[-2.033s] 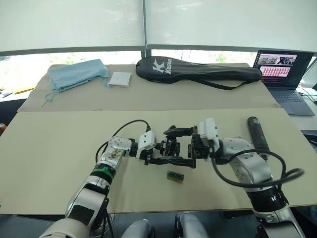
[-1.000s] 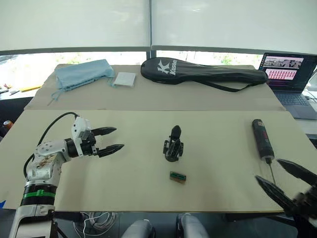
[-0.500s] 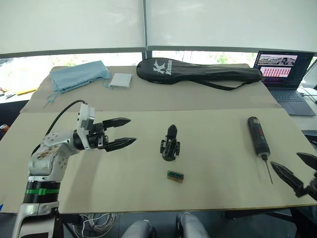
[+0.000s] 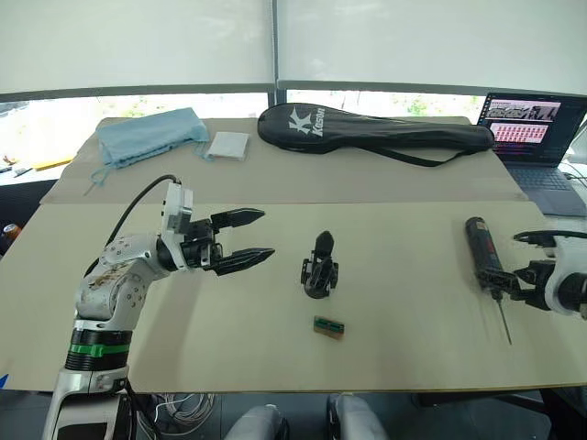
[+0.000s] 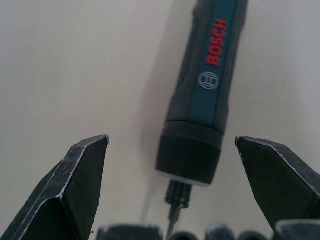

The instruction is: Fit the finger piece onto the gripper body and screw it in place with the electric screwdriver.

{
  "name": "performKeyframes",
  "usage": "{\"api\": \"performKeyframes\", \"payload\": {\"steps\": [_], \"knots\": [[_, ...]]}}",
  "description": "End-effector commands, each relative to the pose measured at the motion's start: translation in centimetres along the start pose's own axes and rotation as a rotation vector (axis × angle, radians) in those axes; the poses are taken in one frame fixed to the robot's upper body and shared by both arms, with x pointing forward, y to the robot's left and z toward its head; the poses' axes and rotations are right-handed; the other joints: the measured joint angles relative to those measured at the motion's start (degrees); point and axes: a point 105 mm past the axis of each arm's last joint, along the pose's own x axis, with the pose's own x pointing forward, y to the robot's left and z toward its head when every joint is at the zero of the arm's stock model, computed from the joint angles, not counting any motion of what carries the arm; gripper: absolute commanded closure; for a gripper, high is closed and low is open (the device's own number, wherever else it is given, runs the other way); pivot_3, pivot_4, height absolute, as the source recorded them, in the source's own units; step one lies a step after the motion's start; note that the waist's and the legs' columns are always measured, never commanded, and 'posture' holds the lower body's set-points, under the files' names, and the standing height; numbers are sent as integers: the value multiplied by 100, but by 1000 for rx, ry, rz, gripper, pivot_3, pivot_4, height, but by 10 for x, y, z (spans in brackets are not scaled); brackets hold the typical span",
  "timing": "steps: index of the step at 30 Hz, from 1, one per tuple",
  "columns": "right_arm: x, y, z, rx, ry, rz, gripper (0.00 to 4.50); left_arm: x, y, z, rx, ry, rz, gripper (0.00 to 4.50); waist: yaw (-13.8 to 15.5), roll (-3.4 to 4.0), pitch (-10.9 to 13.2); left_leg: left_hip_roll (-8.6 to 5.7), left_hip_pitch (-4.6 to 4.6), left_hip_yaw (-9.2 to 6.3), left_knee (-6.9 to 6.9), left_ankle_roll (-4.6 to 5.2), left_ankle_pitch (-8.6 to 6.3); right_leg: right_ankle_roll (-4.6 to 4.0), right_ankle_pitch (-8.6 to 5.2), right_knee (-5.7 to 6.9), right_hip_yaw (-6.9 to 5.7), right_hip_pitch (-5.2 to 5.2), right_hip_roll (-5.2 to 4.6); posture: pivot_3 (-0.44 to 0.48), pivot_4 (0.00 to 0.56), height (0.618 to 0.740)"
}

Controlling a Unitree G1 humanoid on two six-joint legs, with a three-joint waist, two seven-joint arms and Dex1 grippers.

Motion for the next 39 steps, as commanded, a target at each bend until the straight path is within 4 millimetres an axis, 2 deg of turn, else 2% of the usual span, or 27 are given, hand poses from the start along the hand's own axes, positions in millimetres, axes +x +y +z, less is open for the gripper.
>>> {"api": "performKeyframes", "payload": {"steps": [1,3,10,13,16,18,22,25,29,30,32,34,39], "knots": [[9,-9,11,-64,-50,-71,0,2,-7,10,33,-22,-19,76,-13,0,0,0,1,0,0,0,0,0,0,1,0,0,0,0,150,740],[17,-11,12,-65,-64,-92,0,4,-8,9,32,-23,-22,76,-19,1,0,0,2,0,0,-1,1,0,0,3,0,0,1,0,150,740],[33,-1,8,-37,-50,-30,0,13,-10,8,26,-35,-35,76,-46,2,-1,0,3,0,-1,-3,2,-1,0,4,-1,0,2,0,150,740],[35,1,11,-4,-75,-7,791,13,-12,7,13,-33,-42,0,-46,2,-1,1,3,0,-1,-3,2,-1,1,4,-1,0,3,0,150,740],[33,3,14,-23,-93,3,1871,12,-13,7,11,-26,-48,0,-46,3,-2,1,3,0,-1,-3,2,-1,1,4,-1,0,3,0,150,740],[28,4,18,-32,-110,14,2511,12,-14,6,10,-18,-56,0,-47,3,-2,1,4,0,-1,-3,2,-1,0,4,0,0,3,0,150,740],[13,8,30,-54,-126,36,2529,8,-17,4,-43,6,-72,0,-54,9,0,1,3,0,-1,-3,2,-1,0,6,0,-3,4,0,150,740],[-7,29,46,-134,-165,103,2529,-2,-16,0,-42,44,-67,0,-57,35,2,0,-1,0,-2,-3,2,-1,1,6,2,-7,4,0,150,740],[-30,65,51,-239,-186,194,2529,-14,-22,-11,-24,125,-100,0,-61,39,3,4,-4,0,-6,-4,2,-2,0,6,1,-13,7,0,150,740],[-35,76,47,-265,-187,226,2529,-18,-25,-16,-20,155,-113,0,-51,39,3,5,-4,-1,-8,-4,2,-2,0,5,0,-12,8,0,150,740],[-43,110,20,-380,-158,293,2529,-23,-27,-23,-12,173,-106,0,-21,39,3,5,-5,-3,-7,-4,1,-2,0,3,-3,-11,7,0,150,740],[-46,130,0,-468,-146,315,2529,-25,-28,-26,11,175,-94,0,31,34,4,5,-5,-17,-11,-3,0,-1,-1,-2,-14,-6,8,0,150,740],[-29,127,-20,-483,-120,253,2529,-21,-33,-36,25,172,-102,0,62,32,5,-21,-14,-11,5,-9,-4,21,11,-10,-15,-1,-3,0,150,740]]}}
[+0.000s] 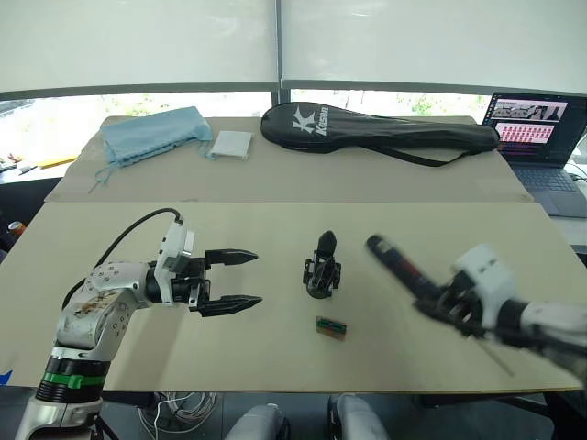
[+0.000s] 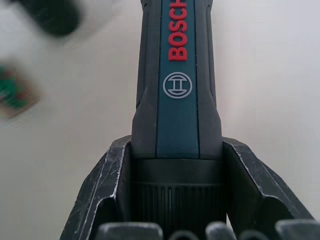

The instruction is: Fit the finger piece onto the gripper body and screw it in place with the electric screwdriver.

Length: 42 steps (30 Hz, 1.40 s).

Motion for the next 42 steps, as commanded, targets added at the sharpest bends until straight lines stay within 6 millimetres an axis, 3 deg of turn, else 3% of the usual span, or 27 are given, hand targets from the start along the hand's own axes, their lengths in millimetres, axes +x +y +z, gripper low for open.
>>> {"api": "performKeyframes", "payload": {"steps": [1,13,14,18,19,30,35,42], "knots": [[-2,-19,10,-61,-67,-137,2529,5,-4,0,54,3,-22,0,0,-1,0,0,1,3,2,-19,-10,4,3,-4,-1,2,1,0,150,740],[9,-17,2,6,-42,-58,2529,10,-4,-3,66,0,-26,0,-95,-2,1,14,8,3,-7,-16,3,-13,-4,6,2,-2,5,0,150,740],[9,-17,2,12,-42,-54,1521,10,-4,-3,66,-1,-26,0,-97,-2,0,14,8,3,-7,-8,7,-13,-4,5,1,-2,5,0,150,740],[9,-16,2,7,-31,-29,166,10,-4,-3,73,4,-25,0,-98,-2,0,14,9,3,-8,0,12,-13,-4,5,1,-1,5,0,150,740],[8,-16,3,-2,-29,-25,72,9,-3,-3,75,5,-25,0,-98,-2,0,15,9,3,-7,0,12,-13,-4,5,1,-1,5,0,150,740],[-16,-16,32,-15,22,83,72,7,-7,-7,71,31,-74,0,-104,-4,1,19,9,3,-8,2,11,-13,-4,3,1,-1,6,0,150,740],[-30,-8,21,-24,321,212,72,11,-11,-9,70,33,-108,0,-100,3,9,14,1,3,-7,11,7,-12,-4,-2,-2,-5,-3,0,150,740],[-16,-18,27,-10,435,163,72,15,-13,-13,67,38,-119,0,-101,-11,10,23,-7,1,-8,14,5,-14,-3,-14,-7,-6,-1,0,150,740]]}}
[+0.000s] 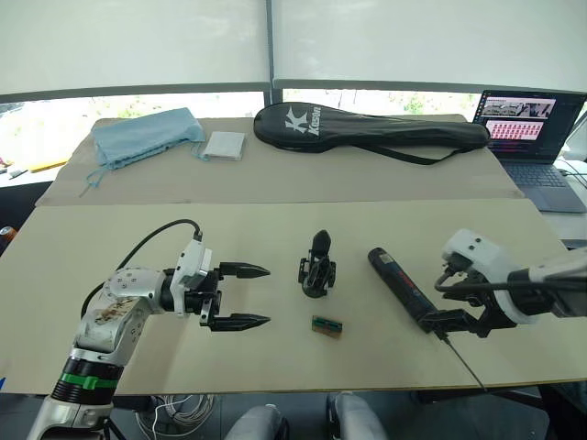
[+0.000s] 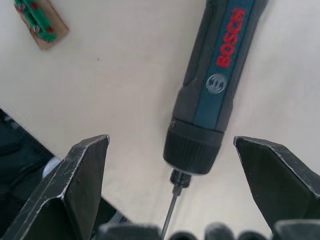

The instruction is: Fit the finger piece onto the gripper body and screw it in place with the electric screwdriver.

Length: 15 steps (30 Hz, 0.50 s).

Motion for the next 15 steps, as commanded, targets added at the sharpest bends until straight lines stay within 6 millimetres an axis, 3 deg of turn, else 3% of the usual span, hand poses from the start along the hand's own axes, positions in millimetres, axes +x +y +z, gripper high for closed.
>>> {"api": "performKeyframes", "payload": {"steps": [1,15], "knots": [[2,-12,4,28,21,-54,72,2,-2,6,42,-11,-8,0,8,0,0,-2,-3,0,1,0,0,0,0,0,1,-2,-1,0,150,740],[24,-26,3,66,104,-66,72,7,-2,4,37,-19,9,0,11,0,0,-5,-9,0,3,1,0,2,2,-7,-3,-5,-2,0,150,740]]}}
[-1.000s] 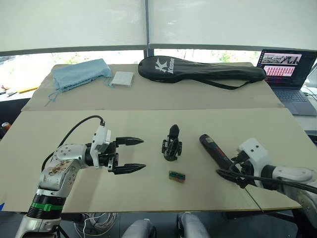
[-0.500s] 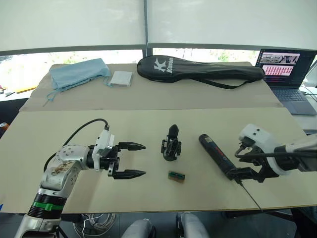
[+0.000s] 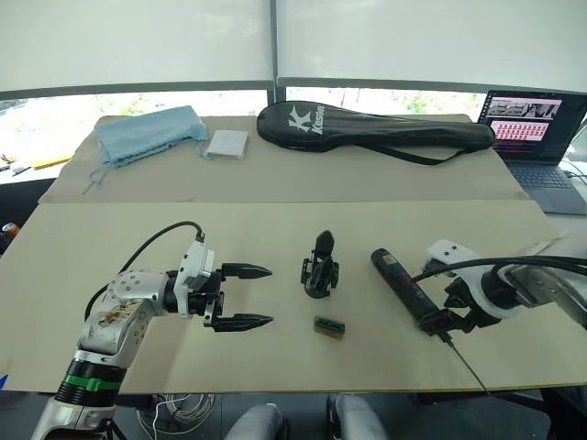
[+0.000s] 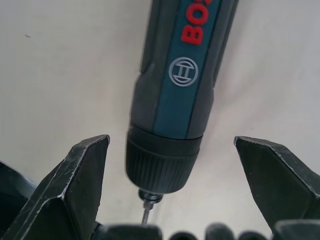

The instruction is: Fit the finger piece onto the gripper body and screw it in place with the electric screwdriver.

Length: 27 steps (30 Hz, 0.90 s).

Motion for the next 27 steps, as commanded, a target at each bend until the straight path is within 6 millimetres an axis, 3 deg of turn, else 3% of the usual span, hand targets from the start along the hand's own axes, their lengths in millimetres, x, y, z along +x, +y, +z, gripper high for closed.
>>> {"api": "performKeyframes", "payload": {"steps": [1,21,25,27], "knots": [[-4,-1,9,0,-29,-3,72,4,-4,6,44,-7,-15,0,-2,0,0,0,0,0,0,0,0,0,0,0,1,0,0,0,150,740],[17,-4,3,-56,83,-38,72,8,-2,8,44,-16,-14,0,-11,-11,-7,0,1,-1,3,0,0,1,1,-1,-1,3,2,0,150,740],[18,-7,5,-61,81,-45,1181,10,-3,9,47,-25,-28,0,-8,-16,-9,0,1,-1,3,0,0,1,1,-1,-1,3,2,0,150,740],[18,-9,7,-59,75,-50,1974,11,-4,10,48,-28,-38,0,-10,-16,-9,0,1,-1,3,0,0,1,1,-1,-1,3,2,0,150,740]]}}
